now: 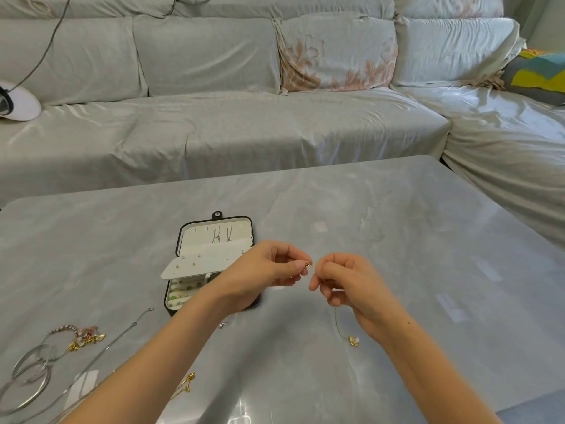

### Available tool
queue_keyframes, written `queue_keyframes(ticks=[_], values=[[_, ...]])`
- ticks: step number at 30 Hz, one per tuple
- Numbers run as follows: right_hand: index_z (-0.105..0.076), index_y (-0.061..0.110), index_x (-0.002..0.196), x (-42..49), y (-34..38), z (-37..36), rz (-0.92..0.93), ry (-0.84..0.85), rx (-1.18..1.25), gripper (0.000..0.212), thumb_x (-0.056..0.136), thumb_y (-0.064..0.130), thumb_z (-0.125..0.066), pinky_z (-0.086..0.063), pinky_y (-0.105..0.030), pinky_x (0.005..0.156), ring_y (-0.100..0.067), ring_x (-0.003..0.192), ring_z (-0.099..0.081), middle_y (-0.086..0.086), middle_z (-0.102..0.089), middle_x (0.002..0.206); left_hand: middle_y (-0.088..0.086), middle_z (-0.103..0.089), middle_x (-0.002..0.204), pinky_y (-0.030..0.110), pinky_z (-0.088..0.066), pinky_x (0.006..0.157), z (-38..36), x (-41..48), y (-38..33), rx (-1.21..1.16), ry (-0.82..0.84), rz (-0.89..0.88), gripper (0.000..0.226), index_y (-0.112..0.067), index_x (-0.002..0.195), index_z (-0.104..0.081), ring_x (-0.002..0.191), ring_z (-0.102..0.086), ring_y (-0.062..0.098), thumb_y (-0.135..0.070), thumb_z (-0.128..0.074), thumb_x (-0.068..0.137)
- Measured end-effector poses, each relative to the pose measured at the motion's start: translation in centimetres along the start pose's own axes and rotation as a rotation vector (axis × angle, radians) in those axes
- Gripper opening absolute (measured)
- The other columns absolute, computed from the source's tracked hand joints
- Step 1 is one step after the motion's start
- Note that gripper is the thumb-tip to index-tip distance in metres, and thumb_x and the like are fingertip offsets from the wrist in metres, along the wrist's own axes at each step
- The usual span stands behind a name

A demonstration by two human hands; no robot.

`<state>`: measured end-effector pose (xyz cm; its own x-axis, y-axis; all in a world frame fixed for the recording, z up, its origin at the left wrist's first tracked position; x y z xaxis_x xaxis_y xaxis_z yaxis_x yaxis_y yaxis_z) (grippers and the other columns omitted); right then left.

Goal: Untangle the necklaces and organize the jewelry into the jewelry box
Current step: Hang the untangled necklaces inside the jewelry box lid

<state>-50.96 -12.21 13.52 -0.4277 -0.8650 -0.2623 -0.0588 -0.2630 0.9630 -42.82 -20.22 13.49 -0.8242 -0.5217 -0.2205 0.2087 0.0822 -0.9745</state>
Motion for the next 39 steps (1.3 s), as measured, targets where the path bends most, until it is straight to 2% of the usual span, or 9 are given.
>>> queue_keyframes(ticks=[6,11,15,18,22,24,31,34,39], values=[[-0.070,0.005,0.084,0.0,0.0,-0.6,0.002,0.029,-0.017,0.015,0.087,0.012,-0.056,-0.025,-0.018,0.041,-0.010,0.042,-0.035,-0.007,-0.056,0.054,0.006,-0.067,0.073,0.018,-0.049,0.067,0.4,-0.5,-1.7,0.028,-0.025,-0.100,0.018,-0.004,0.099,-0.067,0.067,-0.061,0.010,0.005,-0.058,0.086],[-0.068,0.000,0.086,0.0,0.2,-0.9,0.005,0.046,0.028,0.013,0.087,0.009,-0.059,-0.035,-0.019,0.042,-0.013,0.044,-0.049,-0.010,-0.064,0.059,0.004,-0.062,0.068,0.018,-0.045,0.062,0.7,-0.3,-2.2,0.074,-0.049,-0.112,0.016,-0.004,0.100,-0.062,0.063,-0.053,0.011,0.003,-0.052,0.090],[-0.065,0.009,0.082,-0.2,0.1,-1.0,-0.006,0.041,0.117,0.006,0.086,0.007,-0.060,-0.051,-0.024,0.056,-0.017,0.062,-0.066,-0.012,-0.071,0.073,0.003,-0.063,0.077,0.020,-0.047,0.071,1.9,-0.4,-1.9,0.048,-0.170,-0.113,0.010,-0.008,0.097,-0.063,0.075,-0.060,0.014,-0.005,-0.059,0.088],[-0.068,0.012,0.080,-0.1,0.2,-0.5,0.006,-0.013,0.152,0.006,0.083,0.008,-0.065,-0.053,-0.028,0.070,-0.014,0.075,-0.066,-0.004,-0.071,0.078,0.006,-0.067,0.095,0.026,-0.049,0.082,3.0,-0.7,-1.1,0.117,-0.283,-0.092,0.008,-0.013,0.094,-0.064,0.087,-0.063,0.016,-0.010,-0.062,0.087],[-0.073,0.014,0.077,0.0,0.5,0.6,0.019,-0.108,0.167,0.006,0.077,0.009,-0.071,-0.048,-0.030,0.081,-0.009,0.077,-0.061,0.003,-0.070,0.075,-0.002,-0.069,0.081,0.016,-0.046,0.072,2.6,-1.1,-0.7,0.210,-0.292,-0.091,0.004,-0.016,0.082,-0.069,0.076,-0.062,0.007,-0.012,-0.067,0.083],[-0.074,0.013,0.077,0.0,0.8,0.8,0.015,-0.119,0.165,0.005,0.076,0.009,-0.072,-0.047,-0.030,0.078,-0.009,0.074,-0.060,0.001,-0.071,0.075,0.000,-0.072,0.078,0.014,-0.049,0.072,1.9,-1.3,-0.6,0.192,-0.261,-0.091,0.005,-0.016,0.078,-0.072,0.077,-0.065,0.009,-0.012,-0.072,0.078],[-0.074,0.018,0.075,0.0,1.7,1.1,0.040,-0.135,0.100,0.005,0.074,0.013,-0.073,-0.037,-0.022,0.066,0.007,0.058,-0.057,0.008,-0.070,0.068,0.000,-0.074,0.082,0.028,-0.052,0.085,0.2,-1.3,-1.5,0.123,-0.233,-0.152,0.007,-0.018,0.081,-0.074,0.088,-0.069,0.019,-0.013,-0.075,0.076],[-0.074,0.018,0.073,0.1,2.0,1.2,0.049,-0.132,0.104,0.007,0.074,0.012,-0.074,-0.036,-0.022,0.065,0.004,0.061,-0.060,0.005,-0.071,0.069,0.003,-0.073,0.081,0.025,-0.053,0.081,-0.1,-0.9,-1.2,0.087,-0.230,-0.147,0.007,-0.017,0.077,-0.073,0.083,-0.069,0.019,-0.011,-0.075,0.076],[-0.073,0.016,0.076,0.3,2.1,1.5,0.061,-0.133,0.097,0.005,0.076,0.012,-0.073,-0.039,-0.020,0.064,0.003,0.062,-0.061,0.004,-0.071,0.069,-0.003,-0.069,0.075,0.012,-0.048,0.071,-0.3,-0.4,-1.0,0.129,-0.210,-0.150,0.004,-0.016,0.077,-0.070,0.073,-0.062,0.004,-0.015,-0.072,0.080]])
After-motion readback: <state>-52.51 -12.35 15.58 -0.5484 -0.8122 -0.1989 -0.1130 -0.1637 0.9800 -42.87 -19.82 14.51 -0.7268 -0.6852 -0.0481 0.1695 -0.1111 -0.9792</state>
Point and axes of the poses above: each hand's wrist, its own x-axis towards the middle knuckle, its own z-axis out of the back of the hand, y = z × x, the point moved 10 cm from there along x, towards the middle knuckle
